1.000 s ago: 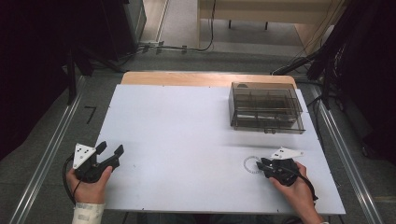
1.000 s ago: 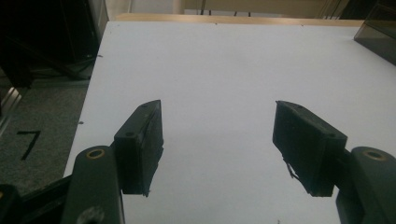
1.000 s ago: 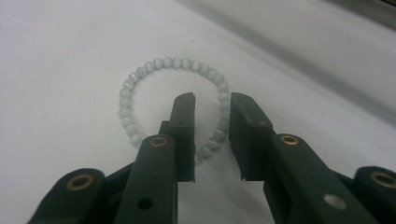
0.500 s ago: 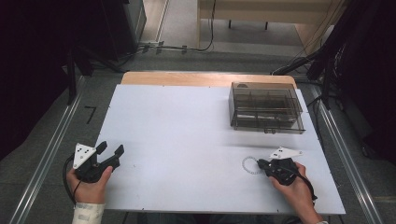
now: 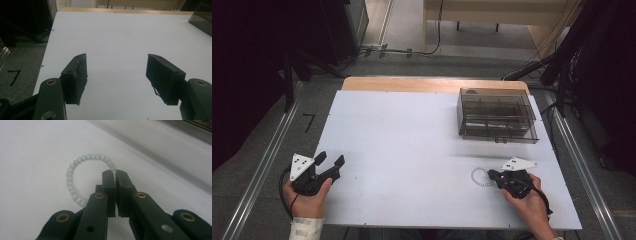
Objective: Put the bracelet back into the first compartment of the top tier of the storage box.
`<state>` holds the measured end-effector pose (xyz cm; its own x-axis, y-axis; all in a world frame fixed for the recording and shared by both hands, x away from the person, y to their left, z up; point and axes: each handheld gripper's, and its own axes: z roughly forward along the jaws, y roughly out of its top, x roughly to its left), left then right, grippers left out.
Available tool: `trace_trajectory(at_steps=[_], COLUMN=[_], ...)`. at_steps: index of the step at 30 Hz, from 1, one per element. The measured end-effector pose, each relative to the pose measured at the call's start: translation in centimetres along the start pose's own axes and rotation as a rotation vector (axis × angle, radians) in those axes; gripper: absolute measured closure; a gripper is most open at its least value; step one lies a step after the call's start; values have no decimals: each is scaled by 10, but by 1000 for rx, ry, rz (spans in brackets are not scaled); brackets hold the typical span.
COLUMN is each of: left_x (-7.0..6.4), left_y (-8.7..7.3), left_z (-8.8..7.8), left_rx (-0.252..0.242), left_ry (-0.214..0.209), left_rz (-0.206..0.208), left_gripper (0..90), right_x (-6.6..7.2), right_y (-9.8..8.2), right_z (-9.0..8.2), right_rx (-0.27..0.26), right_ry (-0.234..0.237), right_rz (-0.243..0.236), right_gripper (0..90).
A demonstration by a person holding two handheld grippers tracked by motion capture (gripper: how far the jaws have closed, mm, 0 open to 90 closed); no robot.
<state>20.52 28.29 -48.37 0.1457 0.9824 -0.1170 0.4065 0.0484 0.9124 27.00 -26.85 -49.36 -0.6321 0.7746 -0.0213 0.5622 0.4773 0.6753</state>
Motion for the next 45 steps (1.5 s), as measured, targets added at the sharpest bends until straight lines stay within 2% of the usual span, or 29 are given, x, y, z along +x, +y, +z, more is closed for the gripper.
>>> trace_trajectory(at_steps=[22, 45], left_x=[0, 0], left_y=[0, -1], left_z=[0, 2], left_rx=[-1, 7], left_ry=[0, -1], left_rz=[0, 2], left_gripper=[340, 340], right_x=[1, 2], right_y=[8, 19], right_z=[-24, -38], right_rx=[-110, -171], right_ry=[8, 1], right_rz=[18, 19], right_gripper=[850, 851])
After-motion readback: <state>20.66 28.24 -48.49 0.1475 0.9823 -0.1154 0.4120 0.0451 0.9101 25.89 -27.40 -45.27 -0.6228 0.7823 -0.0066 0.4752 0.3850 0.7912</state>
